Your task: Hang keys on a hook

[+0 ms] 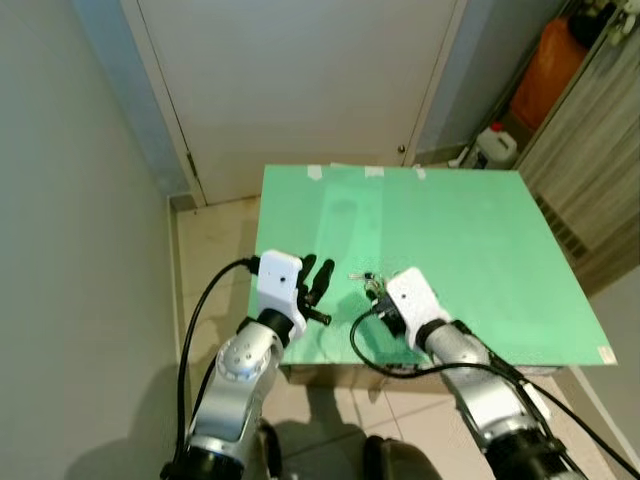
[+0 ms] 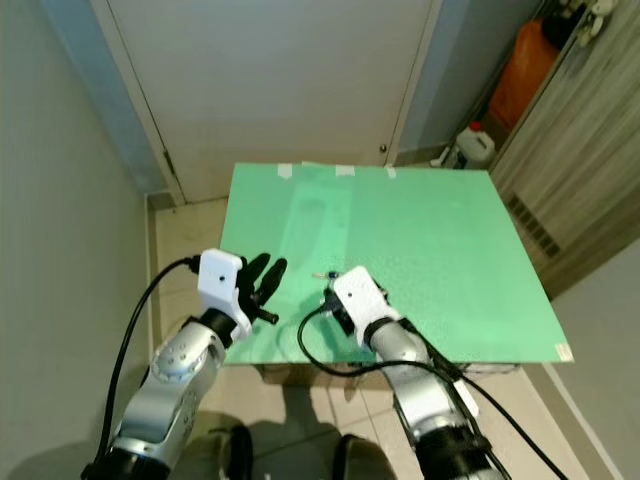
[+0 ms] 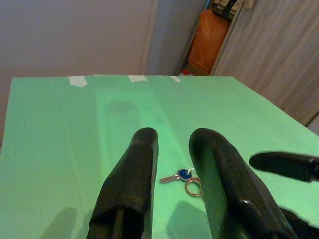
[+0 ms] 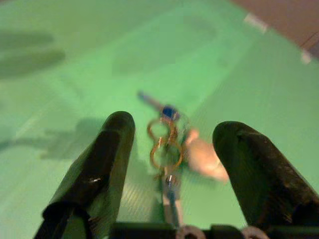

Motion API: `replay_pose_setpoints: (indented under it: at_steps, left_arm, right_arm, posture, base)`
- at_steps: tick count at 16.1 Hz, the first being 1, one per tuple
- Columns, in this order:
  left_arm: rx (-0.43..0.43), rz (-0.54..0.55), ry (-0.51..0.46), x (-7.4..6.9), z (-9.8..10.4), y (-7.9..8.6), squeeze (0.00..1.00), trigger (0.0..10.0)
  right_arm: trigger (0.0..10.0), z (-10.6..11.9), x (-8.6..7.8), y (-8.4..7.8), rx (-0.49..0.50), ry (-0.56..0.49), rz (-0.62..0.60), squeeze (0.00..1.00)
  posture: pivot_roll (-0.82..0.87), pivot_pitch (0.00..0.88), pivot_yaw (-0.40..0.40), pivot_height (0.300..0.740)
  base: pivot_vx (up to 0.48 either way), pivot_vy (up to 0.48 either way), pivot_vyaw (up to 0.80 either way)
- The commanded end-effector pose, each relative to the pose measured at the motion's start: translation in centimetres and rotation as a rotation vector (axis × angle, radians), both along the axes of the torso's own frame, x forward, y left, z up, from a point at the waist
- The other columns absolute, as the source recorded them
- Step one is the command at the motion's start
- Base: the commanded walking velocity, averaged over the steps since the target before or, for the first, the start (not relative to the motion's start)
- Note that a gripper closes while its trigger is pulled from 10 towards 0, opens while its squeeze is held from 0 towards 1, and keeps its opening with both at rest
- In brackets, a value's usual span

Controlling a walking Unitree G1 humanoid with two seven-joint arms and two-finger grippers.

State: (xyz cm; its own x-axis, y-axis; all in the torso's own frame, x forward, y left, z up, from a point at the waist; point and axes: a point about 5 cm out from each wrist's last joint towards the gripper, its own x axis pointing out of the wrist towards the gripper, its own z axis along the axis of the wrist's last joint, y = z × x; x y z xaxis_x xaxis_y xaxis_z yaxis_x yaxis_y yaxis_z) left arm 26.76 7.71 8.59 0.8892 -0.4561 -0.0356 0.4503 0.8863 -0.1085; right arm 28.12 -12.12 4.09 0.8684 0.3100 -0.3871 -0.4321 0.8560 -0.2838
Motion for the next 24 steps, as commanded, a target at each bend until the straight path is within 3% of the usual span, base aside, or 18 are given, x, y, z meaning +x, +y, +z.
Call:
replay_pose_setpoints:
  at_steps: [1,2,3,6,9,13,19,23,24]
  left_arm:
    - [0.001,-0.006,0.011,-0.5,0.0,-0.5,0.00,10.0]
    - [0.001,-0.007,0.011,-0.8,0.0,-0.5,0.00,10.0]
    - [0.004,-0.010,0.013,-1.0,0.0,-0.5,0.00,10.0]
    - [0.003,-0.012,0.026,-2.0,-0.1,-0.7,0.00,10.0]
    - [0.006,-0.012,0.040,-2.8,-0.1,-0.8,0.00,10.0]
    - [0.014,-0.008,0.052,-3.7,0.0,-0.7,0.00,10.0]
    - [0.015,0.004,0.058,-3.9,0.2,-0.7,0.00,10.0]
    - [0.014,0.013,0.058,-3.9,0.4,-0.6,0.00,10.0]
    - [0.015,0.015,0.058,-3.9,0.4,-0.6,0.00,10.0]
  right_arm:
    - [10.0,-0.6,0.2,-0.8,-0.030,0.037,-0.053,0.94]
    - [10.0,-0.9,0.2,-1.5,-0.022,0.057,-0.110,0.25]
    - [10.0,-0.9,0.2,-2.6,0.003,0.072,-0.170,0.00]
    - [10.0,-1.4,-0.8,-3.8,0.080,0.136,-0.192,0.00]
    - [10.0,-2.1,-1.5,-3.2,0.128,0.192,-0.172,0.00]
    - [10.0,-1.8,-0.9,-2.9,0.209,0.190,-0.194,0.00]
    - [10.0,-2.5,1.1,-1.0,0.185,0.202,-0.164,0.00]
    - [10.0,-2.9,1.6,-1.0,0.140,0.230,-0.174,0.00]
    - [6.6,-3.1,1.5,-0.9,0.166,0.242,-0.178,0.00]
  posture:
    - [-0.01,0.201,-0.038,0.740]
    - [0.00,0.214,-0.045,0.740]
    - [0.00,0.233,-0.051,0.740]
    - [-0.01,0.277,-0.065,0.740]
    - [0.00,0.316,-0.077,0.740]
    - [0.01,0.325,-0.081,0.740]
    - [0.02,0.337,-0.091,0.740]
    - [0.03,0.340,-0.095,0.740]
    - [0.03,0.340,-0.097,0.740]
  base:
    - [0.000,0.000,0.00]
    - [0.000,0.000,0.00]
    - [0.000,0.000,0.00]
    - [0.000,0.000,0.00]
    - [0.000,0.000,0.00]
    - [0.000,0.000,0.00]
    - [0.000,0.000,0.00]
    - [0.000,0.000,0.00]
    - [0.000,0.000,0.00]
